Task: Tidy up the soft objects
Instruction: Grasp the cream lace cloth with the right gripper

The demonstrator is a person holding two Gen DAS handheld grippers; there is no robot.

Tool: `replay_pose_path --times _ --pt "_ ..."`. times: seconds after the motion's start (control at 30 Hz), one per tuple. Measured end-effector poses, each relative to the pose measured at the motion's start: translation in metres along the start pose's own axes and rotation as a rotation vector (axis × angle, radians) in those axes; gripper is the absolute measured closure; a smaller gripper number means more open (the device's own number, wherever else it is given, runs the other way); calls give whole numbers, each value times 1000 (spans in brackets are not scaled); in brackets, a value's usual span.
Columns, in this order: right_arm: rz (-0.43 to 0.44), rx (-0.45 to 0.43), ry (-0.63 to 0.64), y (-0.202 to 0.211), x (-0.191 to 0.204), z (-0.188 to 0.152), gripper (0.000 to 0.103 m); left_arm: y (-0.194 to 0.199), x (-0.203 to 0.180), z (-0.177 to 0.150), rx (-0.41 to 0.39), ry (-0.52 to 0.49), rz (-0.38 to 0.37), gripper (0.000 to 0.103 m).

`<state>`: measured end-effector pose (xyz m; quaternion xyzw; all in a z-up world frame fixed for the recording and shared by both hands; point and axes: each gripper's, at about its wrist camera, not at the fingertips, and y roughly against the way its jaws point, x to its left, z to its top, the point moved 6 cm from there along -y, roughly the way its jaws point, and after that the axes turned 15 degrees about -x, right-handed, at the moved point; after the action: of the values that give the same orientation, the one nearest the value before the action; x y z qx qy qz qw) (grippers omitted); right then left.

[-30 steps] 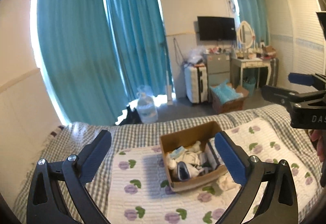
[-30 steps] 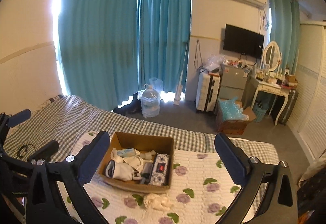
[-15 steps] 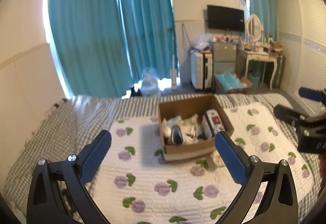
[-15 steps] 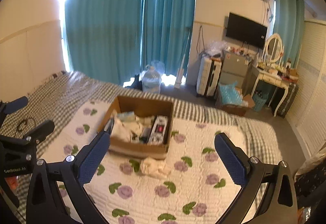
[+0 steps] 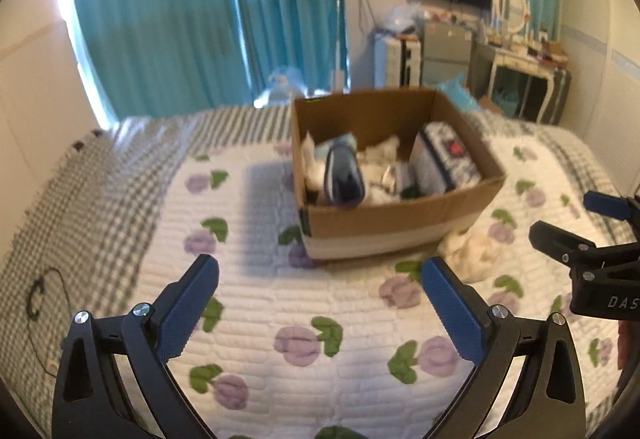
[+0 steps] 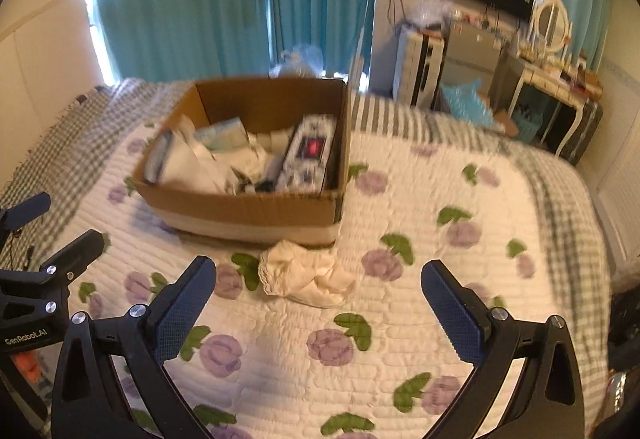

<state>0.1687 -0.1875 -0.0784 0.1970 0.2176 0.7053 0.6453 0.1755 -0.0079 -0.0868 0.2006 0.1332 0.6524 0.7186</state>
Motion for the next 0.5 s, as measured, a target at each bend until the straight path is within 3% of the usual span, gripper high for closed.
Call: replay_pose_path --times 0.23,0.5 --pt "6 106 -48 -74 -4 -42 0 -56 4 -39 92 7 11 0" --pt "22 161 -69 -116 -4 -70 1 -98 1 -72 172 1 12 0"
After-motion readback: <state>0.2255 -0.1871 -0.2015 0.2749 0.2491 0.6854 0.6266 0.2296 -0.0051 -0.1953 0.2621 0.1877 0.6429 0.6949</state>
